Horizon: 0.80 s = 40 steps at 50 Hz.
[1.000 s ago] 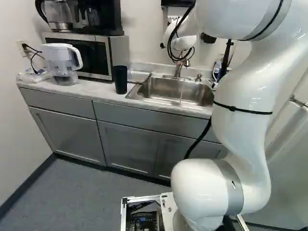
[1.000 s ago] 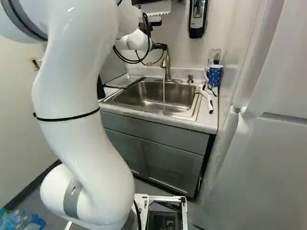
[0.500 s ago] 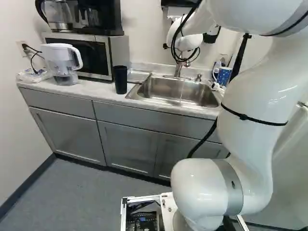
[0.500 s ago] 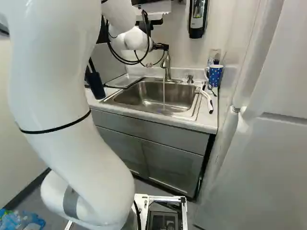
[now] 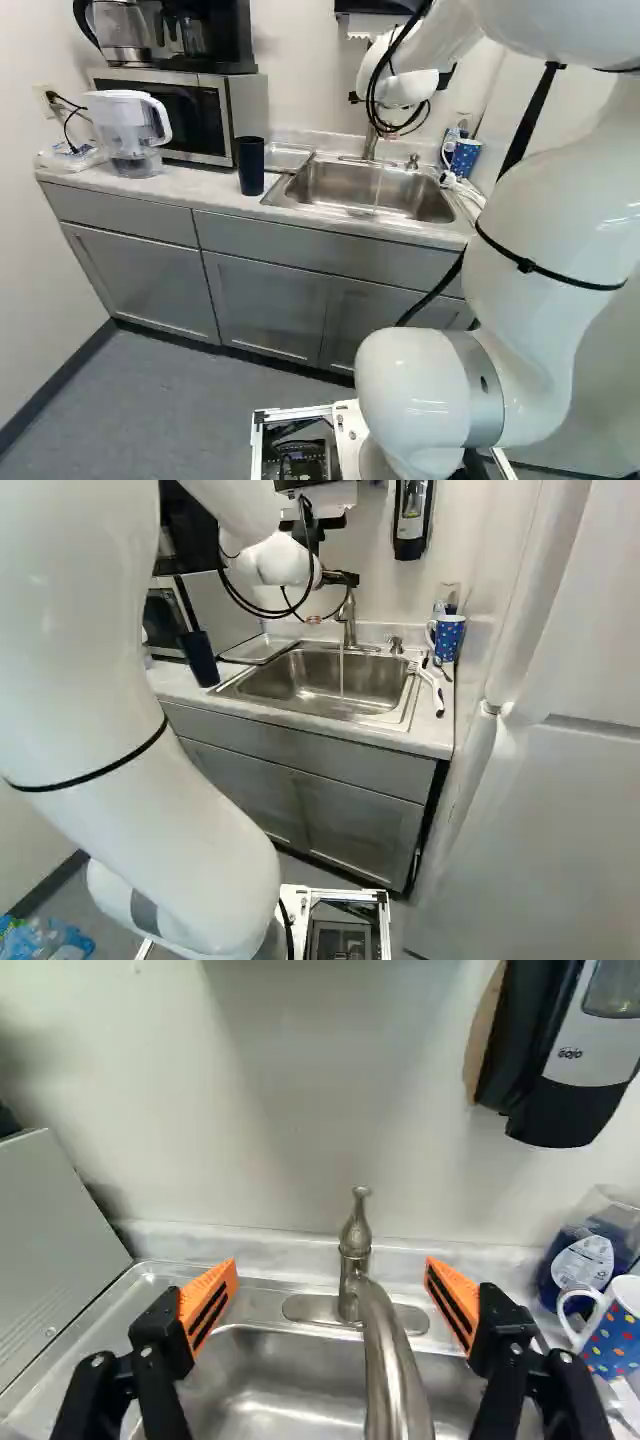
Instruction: Rinse the cup and place it in the tray
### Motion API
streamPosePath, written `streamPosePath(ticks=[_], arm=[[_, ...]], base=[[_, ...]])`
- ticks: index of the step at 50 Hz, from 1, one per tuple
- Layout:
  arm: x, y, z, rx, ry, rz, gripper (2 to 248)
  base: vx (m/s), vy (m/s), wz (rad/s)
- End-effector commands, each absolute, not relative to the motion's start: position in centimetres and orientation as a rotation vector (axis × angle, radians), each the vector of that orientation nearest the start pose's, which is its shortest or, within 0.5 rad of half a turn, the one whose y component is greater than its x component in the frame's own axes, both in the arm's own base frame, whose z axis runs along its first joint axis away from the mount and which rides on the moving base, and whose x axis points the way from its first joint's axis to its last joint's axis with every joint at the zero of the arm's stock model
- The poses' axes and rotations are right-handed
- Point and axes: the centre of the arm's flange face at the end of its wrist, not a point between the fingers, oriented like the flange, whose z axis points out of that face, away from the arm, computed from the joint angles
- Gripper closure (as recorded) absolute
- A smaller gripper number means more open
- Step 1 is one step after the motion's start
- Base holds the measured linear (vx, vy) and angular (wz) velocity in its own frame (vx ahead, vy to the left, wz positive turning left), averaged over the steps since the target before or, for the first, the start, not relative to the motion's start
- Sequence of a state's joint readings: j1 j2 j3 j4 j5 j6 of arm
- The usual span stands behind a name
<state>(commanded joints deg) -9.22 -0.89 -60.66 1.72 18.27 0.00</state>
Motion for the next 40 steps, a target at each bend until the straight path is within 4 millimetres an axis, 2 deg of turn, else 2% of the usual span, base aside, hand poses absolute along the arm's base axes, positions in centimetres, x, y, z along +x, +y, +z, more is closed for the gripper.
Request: streamPosePath(ticks=[20,31,40], arm=[[49.1,-9.9,64.6,-2.559,0.298,-1.982,3],[46.8,-10.1,63.7,-2.649,0.327,-1.854,3],[46.3,-10.0,62.9,-2.724,0.335,-1.724,3]], base=[[0.000,0.000,0.000],[0.000,0.000,0.000],[0.000,0.000,0.000]])
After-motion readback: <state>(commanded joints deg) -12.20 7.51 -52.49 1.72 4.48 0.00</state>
